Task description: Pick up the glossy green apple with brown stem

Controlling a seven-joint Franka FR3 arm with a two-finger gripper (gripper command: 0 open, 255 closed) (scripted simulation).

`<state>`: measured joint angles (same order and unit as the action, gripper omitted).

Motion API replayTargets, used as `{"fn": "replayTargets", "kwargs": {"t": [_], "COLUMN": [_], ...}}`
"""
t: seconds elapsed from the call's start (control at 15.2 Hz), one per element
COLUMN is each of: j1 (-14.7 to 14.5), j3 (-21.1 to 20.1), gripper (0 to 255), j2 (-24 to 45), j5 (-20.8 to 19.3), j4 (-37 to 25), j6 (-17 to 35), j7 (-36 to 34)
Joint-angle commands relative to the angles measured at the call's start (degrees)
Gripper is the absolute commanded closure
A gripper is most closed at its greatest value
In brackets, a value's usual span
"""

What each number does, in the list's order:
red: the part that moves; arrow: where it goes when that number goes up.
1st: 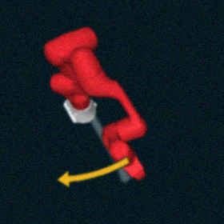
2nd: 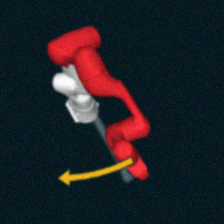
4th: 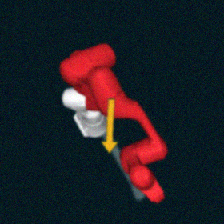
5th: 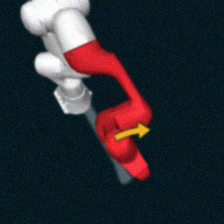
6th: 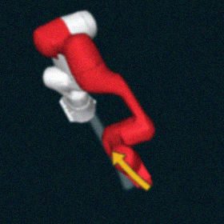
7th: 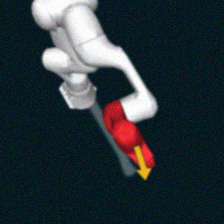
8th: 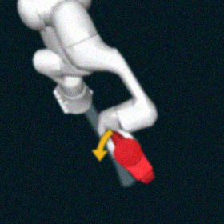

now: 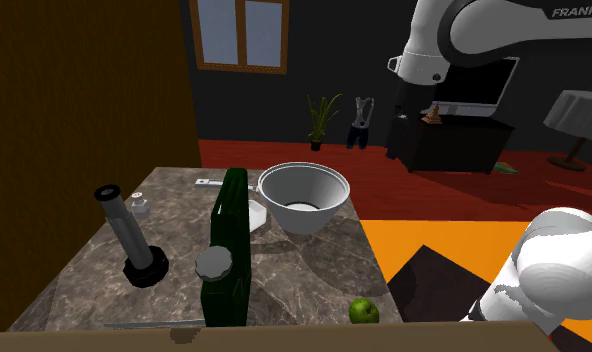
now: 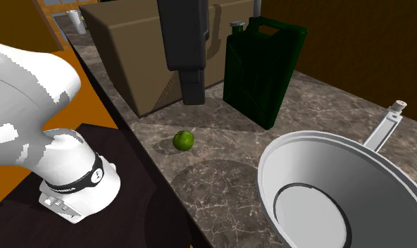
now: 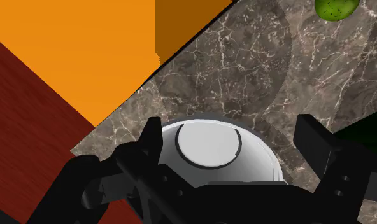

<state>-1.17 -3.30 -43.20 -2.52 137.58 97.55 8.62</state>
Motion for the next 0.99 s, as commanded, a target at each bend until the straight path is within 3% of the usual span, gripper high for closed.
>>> {"fn": "replayTargets", "kwargs": {"t": [0.0, 0.46, 0.92], "j1": [0.00, -1.96, -4.71], "j3": [0.00, -10.47, -23.26], "gripper": [0, 0, 0], "j2": [0.00, -5.96, -5.32], "j5": [0.00, 2.23, 6.03], "j4": [0.00, 12.67, 20.87], "j6": [0.00, 7.02, 14.70], "j7": [0.00, -12.69, -26.93]}}
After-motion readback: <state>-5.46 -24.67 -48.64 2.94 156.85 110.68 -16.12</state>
